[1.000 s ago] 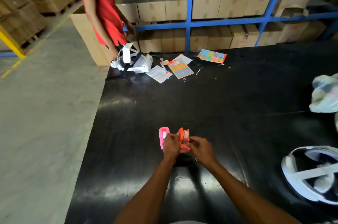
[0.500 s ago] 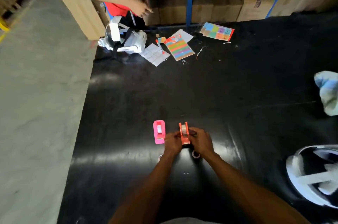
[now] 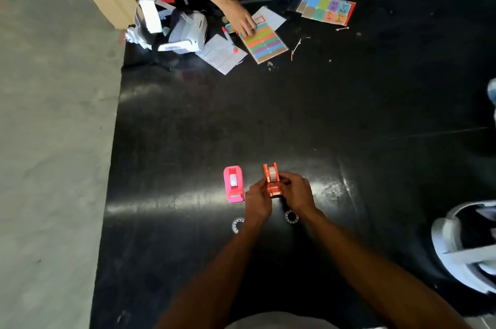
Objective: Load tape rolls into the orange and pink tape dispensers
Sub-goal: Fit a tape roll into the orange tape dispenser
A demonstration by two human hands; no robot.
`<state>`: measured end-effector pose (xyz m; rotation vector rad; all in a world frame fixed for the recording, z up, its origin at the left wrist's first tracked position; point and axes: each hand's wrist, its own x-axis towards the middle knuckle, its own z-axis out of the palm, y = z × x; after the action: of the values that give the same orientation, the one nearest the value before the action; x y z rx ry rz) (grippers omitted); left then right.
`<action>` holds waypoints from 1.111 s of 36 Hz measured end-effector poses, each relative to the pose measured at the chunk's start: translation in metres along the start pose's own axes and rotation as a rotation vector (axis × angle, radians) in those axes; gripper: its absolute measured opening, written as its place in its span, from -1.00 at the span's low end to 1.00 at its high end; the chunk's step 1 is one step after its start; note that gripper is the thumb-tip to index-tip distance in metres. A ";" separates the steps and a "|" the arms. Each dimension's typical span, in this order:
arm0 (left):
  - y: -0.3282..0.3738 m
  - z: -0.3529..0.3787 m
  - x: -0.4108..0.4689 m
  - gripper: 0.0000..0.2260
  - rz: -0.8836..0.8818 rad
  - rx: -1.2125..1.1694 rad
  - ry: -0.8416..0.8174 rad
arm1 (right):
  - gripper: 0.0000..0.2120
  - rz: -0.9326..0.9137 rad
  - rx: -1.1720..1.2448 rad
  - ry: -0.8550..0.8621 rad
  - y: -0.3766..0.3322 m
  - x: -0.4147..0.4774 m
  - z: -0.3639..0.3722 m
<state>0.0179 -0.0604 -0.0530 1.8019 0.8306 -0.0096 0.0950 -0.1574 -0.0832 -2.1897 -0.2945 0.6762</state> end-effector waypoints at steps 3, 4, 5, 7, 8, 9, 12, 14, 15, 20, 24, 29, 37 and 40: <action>0.000 -0.001 -0.001 -0.66 0.016 0.007 0.005 | -0.69 0.005 -0.061 -0.027 0.005 0.005 -0.001; -0.002 0.000 0.000 -0.67 0.015 0.000 0.007 | -0.69 0.008 -0.070 -0.040 0.008 0.007 -0.001; -0.004 0.000 0.000 -0.68 0.015 -0.005 0.009 | -0.69 0.007 -0.075 -0.051 0.010 0.009 -0.001; -0.007 0.000 0.001 -0.67 0.012 -0.004 0.014 | -0.72 0.007 -0.075 -0.070 0.009 0.009 -0.004; -0.011 0.001 0.003 -0.66 0.005 0.001 0.021 | -0.74 0.005 -0.069 -0.079 0.007 0.008 -0.006; -0.010 0.001 0.003 -0.66 -0.007 -0.010 0.022 | -0.74 0.002 -0.065 -0.086 0.003 0.007 -0.008; -0.002 -0.002 0.003 -0.68 -0.036 -0.054 0.011 | -0.75 -0.027 -0.079 -0.118 -0.003 0.004 -0.016; 0.002 -0.006 0.002 -0.67 -0.014 -0.031 0.017 | -0.75 -0.022 -0.086 -0.150 -0.001 0.006 -0.019; 0.001 -0.007 0.001 -0.68 -0.004 -0.028 0.026 | -0.75 -0.007 -0.083 -0.159 0.002 0.008 -0.019; -0.017 -0.006 -0.004 -0.76 0.067 -0.021 -0.065 | -0.76 0.032 -0.038 -0.172 -0.004 0.006 -0.023; -0.024 -0.009 -0.001 -0.56 0.107 0.104 -0.138 | -0.76 0.039 -0.001 -0.180 -0.011 0.002 -0.025; -0.023 -0.012 -0.003 -0.55 0.153 0.226 -0.187 | -0.80 0.056 0.012 -0.180 -0.007 0.002 -0.023; -0.021 -0.012 0.001 -0.79 0.182 0.380 -0.096 | -0.80 0.089 0.054 -0.185 -0.005 0.002 -0.019; -0.023 -0.013 0.000 -0.78 0.204 0.360 -0.089 | -0.78 0.082 0.058 -0.177 -0.005 0.001 -0.019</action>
<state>0.0005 -0.0463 -0.0664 2.2018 0.6053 -0.1122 0.1063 -0.1656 -0.0700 -2.0991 -0.2740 0.9157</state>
